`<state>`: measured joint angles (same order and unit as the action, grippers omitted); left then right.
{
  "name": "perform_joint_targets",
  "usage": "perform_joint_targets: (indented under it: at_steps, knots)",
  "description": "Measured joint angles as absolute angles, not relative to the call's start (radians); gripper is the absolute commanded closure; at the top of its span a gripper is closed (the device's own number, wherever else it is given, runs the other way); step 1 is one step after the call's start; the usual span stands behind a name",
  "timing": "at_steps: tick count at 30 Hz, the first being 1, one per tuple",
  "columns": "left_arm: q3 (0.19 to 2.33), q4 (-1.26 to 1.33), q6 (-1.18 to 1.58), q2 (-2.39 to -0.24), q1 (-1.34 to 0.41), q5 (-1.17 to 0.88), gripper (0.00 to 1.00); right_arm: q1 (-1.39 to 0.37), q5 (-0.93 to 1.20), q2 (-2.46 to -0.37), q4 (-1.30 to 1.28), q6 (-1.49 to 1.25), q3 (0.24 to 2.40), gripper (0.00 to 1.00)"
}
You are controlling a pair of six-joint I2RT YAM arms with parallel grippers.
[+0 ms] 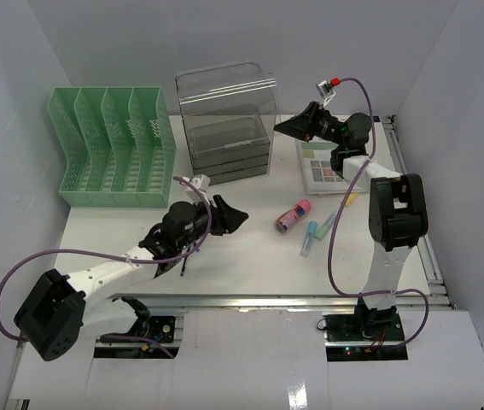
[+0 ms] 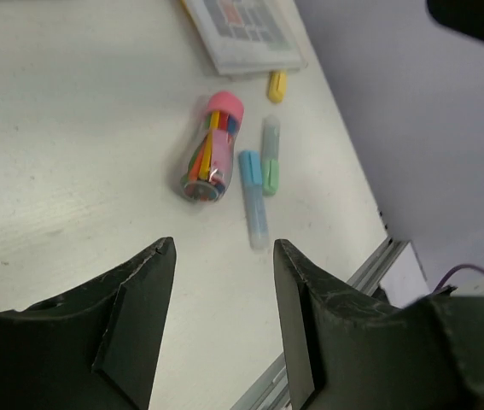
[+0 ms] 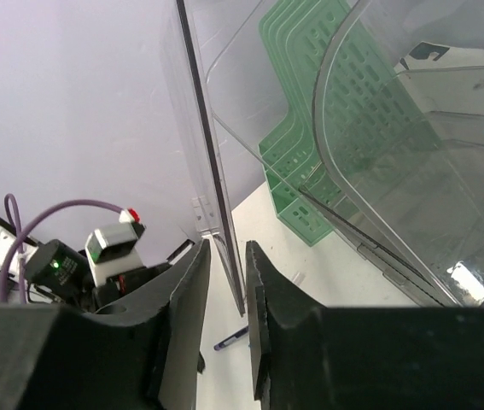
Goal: Organize the desk
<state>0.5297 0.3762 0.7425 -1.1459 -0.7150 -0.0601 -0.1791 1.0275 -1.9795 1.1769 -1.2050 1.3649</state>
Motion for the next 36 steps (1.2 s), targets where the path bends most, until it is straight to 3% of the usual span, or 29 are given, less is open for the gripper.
perform_joint_targets:
  at_steps: [7,11,16,24,36]
  knots:
    - [0.537,0.401,0.608,-1.300,-0.794,-0.060,0.22,-0.179,1.020,-1.958,1.171,-1.228,1.368,0.83]
    - [0.586,0.423,0.508,-1.419,-0.822,-0.060,0.17,-0.179,1.015,-1.936,1.162,-1.243,1.379,0.84]
    - [0.650,0.480,0.383,-1.511,-0.842,-0.067,0.03,-0.177,1.003,-1.916,1.152,-1.265,1.393,0.84]
    - [0.864,0.507,0.166,-1.676,-0.854,-0.143,0.02,-0.173,0.998,-1.911,1.135,-1.278,1.397,0.84]
    - [1.256,0.273,-0.020,-1.987,-0.888,-0.126,0.08,-0.171,1.001,-1.911,1.125,-1.280,1.397,0.84]
